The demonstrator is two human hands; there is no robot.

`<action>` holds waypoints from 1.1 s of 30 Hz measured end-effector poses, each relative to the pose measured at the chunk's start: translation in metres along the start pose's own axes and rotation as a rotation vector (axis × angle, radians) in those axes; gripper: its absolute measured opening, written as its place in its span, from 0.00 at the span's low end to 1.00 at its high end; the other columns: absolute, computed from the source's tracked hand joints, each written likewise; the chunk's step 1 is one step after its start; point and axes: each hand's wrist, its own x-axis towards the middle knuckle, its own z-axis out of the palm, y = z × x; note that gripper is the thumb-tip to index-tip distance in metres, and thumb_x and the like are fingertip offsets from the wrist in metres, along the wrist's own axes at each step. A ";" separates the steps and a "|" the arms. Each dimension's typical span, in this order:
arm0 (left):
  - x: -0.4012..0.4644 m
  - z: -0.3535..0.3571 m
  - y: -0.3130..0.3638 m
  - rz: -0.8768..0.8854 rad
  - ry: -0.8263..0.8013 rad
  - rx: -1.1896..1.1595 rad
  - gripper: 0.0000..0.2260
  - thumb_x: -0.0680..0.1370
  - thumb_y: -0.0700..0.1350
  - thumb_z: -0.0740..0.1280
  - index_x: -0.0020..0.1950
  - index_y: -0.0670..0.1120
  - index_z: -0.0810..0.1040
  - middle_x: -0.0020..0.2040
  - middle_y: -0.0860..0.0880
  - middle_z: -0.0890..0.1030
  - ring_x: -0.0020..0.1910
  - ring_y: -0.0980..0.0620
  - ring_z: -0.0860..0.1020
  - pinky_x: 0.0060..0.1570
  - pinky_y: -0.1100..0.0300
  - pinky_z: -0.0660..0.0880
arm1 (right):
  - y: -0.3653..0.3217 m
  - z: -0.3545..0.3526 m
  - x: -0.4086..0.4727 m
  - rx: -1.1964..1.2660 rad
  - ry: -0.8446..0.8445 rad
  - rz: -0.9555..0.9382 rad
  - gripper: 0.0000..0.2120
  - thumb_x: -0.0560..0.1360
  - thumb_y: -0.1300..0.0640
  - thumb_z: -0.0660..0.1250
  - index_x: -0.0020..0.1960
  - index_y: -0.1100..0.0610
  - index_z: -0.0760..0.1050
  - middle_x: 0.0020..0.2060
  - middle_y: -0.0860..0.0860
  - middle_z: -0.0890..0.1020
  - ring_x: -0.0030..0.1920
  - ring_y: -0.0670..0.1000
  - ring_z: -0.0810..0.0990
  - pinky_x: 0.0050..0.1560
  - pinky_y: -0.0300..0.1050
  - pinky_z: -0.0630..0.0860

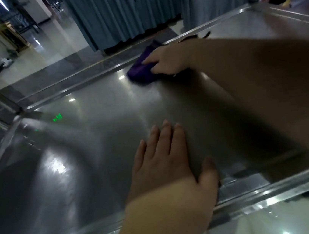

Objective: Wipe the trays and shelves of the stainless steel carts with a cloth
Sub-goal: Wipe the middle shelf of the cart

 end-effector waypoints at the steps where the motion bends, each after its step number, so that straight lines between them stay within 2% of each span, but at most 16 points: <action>1: 0.000 -0.002 -0.001 -0.002 -0.003 -0.005 0.42 0.69 0.70 0.38 0.83 0.59 0.42 0.83 0.61 0.41 0.81 0.61 0.38 0.79 0.59 0.36 | -0.004 0.005 0.000 0.025 -0.032 -0.040 0.25 0.85 0.52 0.59 0.81 0.47 0.62 0.80 0.54 0.64 0.77 0.58 0.65 0.77 0.53 0.60; 4: -0.001 -0.002 -0.003 0.000 -0.028 -0.057 0.38 0.75 0.69 0.45 0.83 0.58 0.43 0.84 0.61 0.44 0.81 0.61 0.40 0.80 0.57 0.39 | -0.008 0.025 -0.003 0.049 -0.054 -0.099 0.25 0.84 0.48 0.60 0.80 0.43 0.63 0.80 0.52 0.64 0.77 0.56 0.65 0.77 0.58 0.61; 8: -0.003 -0.005 -0.001 0.007 -0.017 -0.033 0.38 0.74 0.68 0.43 0.83 0.57 0.47 0.84 0.58 0.48 0.82 0.57 0.44 0.80 0.57 0.41 | 0.018 0.038 -0.053 -0.020 0.034 -0.098 0.25 0.84 0.41 0.57 0.79 0.42 0.64 0.80 0.48 0.65 0.79 0.53 0.63 0.79 0.56 0.58; 11: -0.003 -0.005 0.000 0.000 -0.016 -0.021 0.40 0.73 0.69 0.39 0.84 0.55 0.47 0.84 0.57 0.48 0.82 0.57 0.43 0.80 0.57 0.41 | 0.070 0.031 -0.091 -0.025 0.072 0.058 0.25 0.84 0.40 0.56 0.79 0.42 0.64 0.80 0.48 0.65 0.79 0.52 0.62 0.80 0.55 0.56; 14: -0.004 -0.006 0.000 0.002 -0.034 -0.045 0.38 0.76 0.68 0.43 0.84 0.54 0.47 0.84 0.56 0.46 0.83 0.56 0.42 0.80 0.55 0.40 | 0.133 0.014 -0.122 -0.094 0.154 0.307 0.24 0.84 0.39 0.54 0.78 0.42 0.63 0.79 0.49 0.67 0.78 0.57 0.65 0.78 0.62 0.58; 17: -0.005 -0.007 -0.001 0.012 -0.024 -0.060 0.36 0.78 0.67 0.45 0.84 0.54 0.47 0.85 0.55 0.47 0.83 0.55 0.43 0.81 0.53 0.42 | 0.189 -0.003 -0.150 -0.113 0.212 0.594 0.24 0.83 0.37 0.51 0.76 0.43 0.64 0.79 0.55 0.65 0.78 0.62 0.61 0.77 0.64 0.56; 18: -0.006 -0.007 -0.001 0.016 -0.021 -0.063 0.36 0.78 0.67 0.45 0.84 0.53 0.47 0.85 0.55 0.47 0.83 0.55 0.43 0.81 0.53 0.42 | 0.202 -0.007 -0.157 -0.091 0.226 0.681 0.25 0.81 0.35 0.51 0.74 0.42 0.65 0.78 0.57 0.65 0.78 0.63 0.62 0.77 0.64 0.57; 20: -0.006 -0.006 -0.002 0.023 -0.023 -0.067 0.35 0.80 0.66 0.46 0.84 0.53 0.48 0.85 0.54 0.48 0.83 0.54 0.43 0.81 0.52 0.43 | 0.217 -0.012 -0.165 -0.040 0.251 0.769 0.27 0.79 0.34 0.54 0.72 0.46 0.69 0.72 0.61 0.71 0.70 0.66 0.71 0.74 0.63 0.66; 22: -0.007 -0.007 -0.002 0.030 -0.010 -0.067 0.34 0.81 0.65 0.48 0.84 0.52 0.49 0.84 0.53 0.49 0.83 0.53 0.44 0.81 0.52 0.43 | 0.214 -0.011 -0.171 -0.026 0.268 0.766 0.23 0.81 0.41 0.59 0.69 0.54 0.72 0.64 0.63 0.76 0.62 0.66 0.77 0.66 0.62 0.74; 24: -0.006 -0.006 -0.002 0.034 -0.013 -0.072 0.33 0.82 0.65 0.49 0.84 0.52 0.50 0.84 0.53 0.50 0.83 0.53 0.45 0.81 0.51 0.43 | 0.202 -0.005 -0.184 -0.069 0.306 0.725 0.19 0.82 0.46 0.61 0.66 0.56 0.73 0.61 0.64 0.78 0.58 0.66 0.78 0.63 0.61 0.76; 27: -0.006 -0.007 -0.002 0.035 -0.022 -0.069 0.34 0.81 0.65 0.48 0.84 0.52 0.49 0.85 0.52 0.50 0.83 0.52 0.46 0.81 0.51 0.43 | 0.179 0.006 -0.218 -0.107 0.319 0.694 0.18 0.82 0.46 0.60 0.68 0.54 0.74 0.63 0.64 0.78 0.60 0.67 0.78 0.62 0.60 0.75; 29: -0.006 -0.008 -0.001 0.035 -0.030 -0.072 0.34 0.82 0.65 0.50 0.84 0.51 0.50 0.85 0.51 0.50 0.83 0.51 0.46 0.81 0.51 0.43 | 0.165 0.009 -0.241 -0.110 0.288 0.712 0.20 0.83 0.44 0.59 0.71 0.51 0.72 0.65 0.61 0.78 0.61 0.65 0.78 0.62 0.58 0.74; 33: -0.006 -0.009 -0.001 0.031 -0.027 -0.075 0.33 0.82 0.64 0.51 0.84 0.50 0.52 0.84 0.50 0.51 0.83 0.50 0.48 0.81 0.50 0.44 | 0.129 0.021 -0.282 -0.092 0.321 0.662 0.18 0.82 0.45 0.58 0.68 0.50 0.74 0.65 0.56 0.80 0.63 0.62 0.77 0.62 0.56 0.74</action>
